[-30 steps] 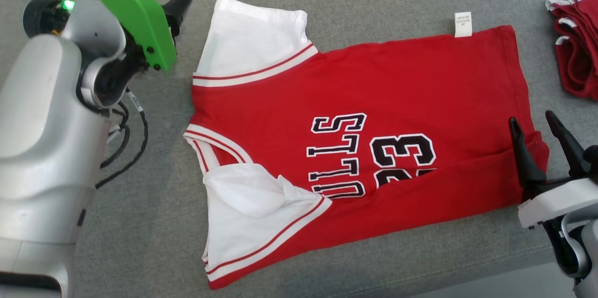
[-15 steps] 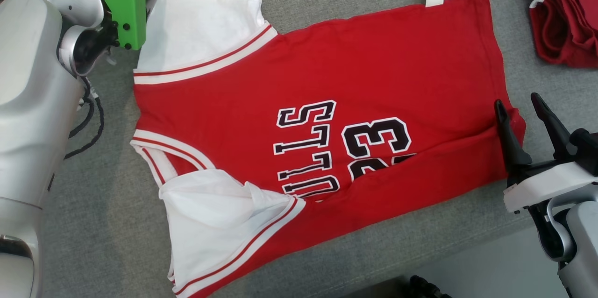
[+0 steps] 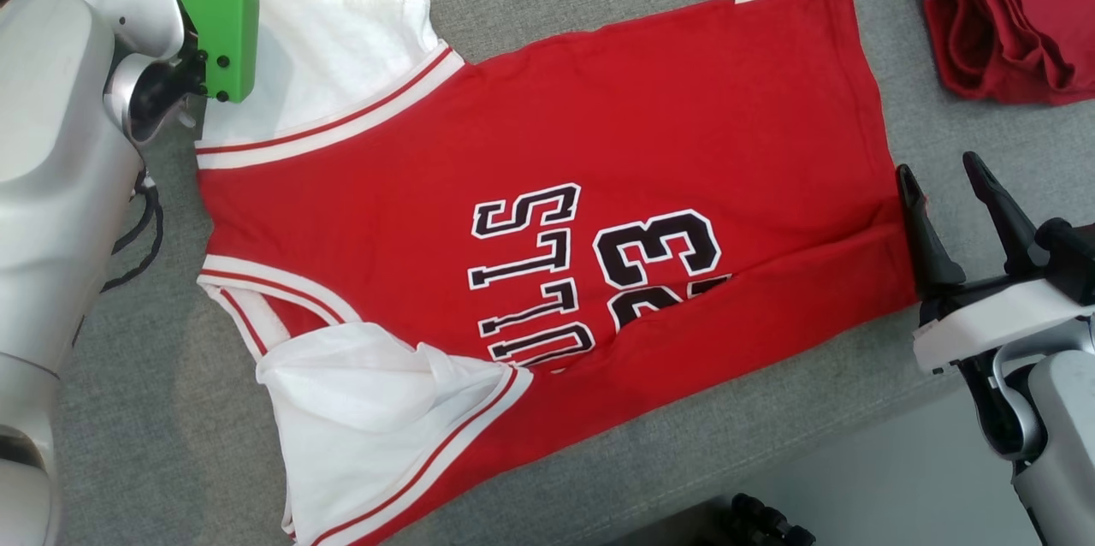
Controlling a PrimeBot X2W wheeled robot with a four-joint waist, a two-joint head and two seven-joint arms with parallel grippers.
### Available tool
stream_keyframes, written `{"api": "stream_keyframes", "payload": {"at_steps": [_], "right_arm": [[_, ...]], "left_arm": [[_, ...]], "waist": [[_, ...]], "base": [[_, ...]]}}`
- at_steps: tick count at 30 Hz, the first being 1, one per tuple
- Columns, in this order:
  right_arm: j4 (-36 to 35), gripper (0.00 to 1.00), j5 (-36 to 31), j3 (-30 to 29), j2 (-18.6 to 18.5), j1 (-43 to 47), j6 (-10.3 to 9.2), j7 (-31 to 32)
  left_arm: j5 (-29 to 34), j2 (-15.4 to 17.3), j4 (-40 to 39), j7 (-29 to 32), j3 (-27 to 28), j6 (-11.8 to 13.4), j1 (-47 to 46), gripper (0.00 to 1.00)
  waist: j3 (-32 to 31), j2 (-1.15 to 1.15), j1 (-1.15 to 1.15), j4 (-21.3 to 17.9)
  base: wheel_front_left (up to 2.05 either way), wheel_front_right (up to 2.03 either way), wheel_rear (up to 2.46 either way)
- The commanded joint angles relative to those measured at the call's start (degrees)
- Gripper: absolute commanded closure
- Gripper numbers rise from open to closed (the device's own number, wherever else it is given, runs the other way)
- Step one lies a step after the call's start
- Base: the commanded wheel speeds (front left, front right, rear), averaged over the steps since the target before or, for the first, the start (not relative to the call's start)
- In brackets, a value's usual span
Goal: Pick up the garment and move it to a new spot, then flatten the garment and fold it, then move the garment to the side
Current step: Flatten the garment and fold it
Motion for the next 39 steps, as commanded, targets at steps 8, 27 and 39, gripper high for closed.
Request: {"api": "stream_keyframes", "payload": {"at_steps": [8,27,39], "right_arm": [[4.3,0.00,6.1,4.5,-2.3,-10.1,-0.09,0.8],[24.3,0.10,12.6,9.6,-0.9,-36.6,-0.08,33.1],[26.7,0.47,13.5,9.3,-0.7,-39.5,-0.08,39.6]], "left_arm": [[-2.0,2.2,-0.3,-5.1,-3.6,-0.1,-2.3,1.00],[-7.5,1.8,1.2,-9.4,-10.5,-0.1,-4.9,1.00],[-10.3,2.0,2.0,-9.9,-15.0,-0.1,-5.9,1.00]], "waist": [[-0.3,0.00,-0.01,1.1],[-0.4,0.00,-0.01,4.5],[0.0,0.00,-0.01,4.4]], "base": [[0.00,0.00,0.00],[0.00,0.00,0.00],[0.00,0.00,0.00]]}}
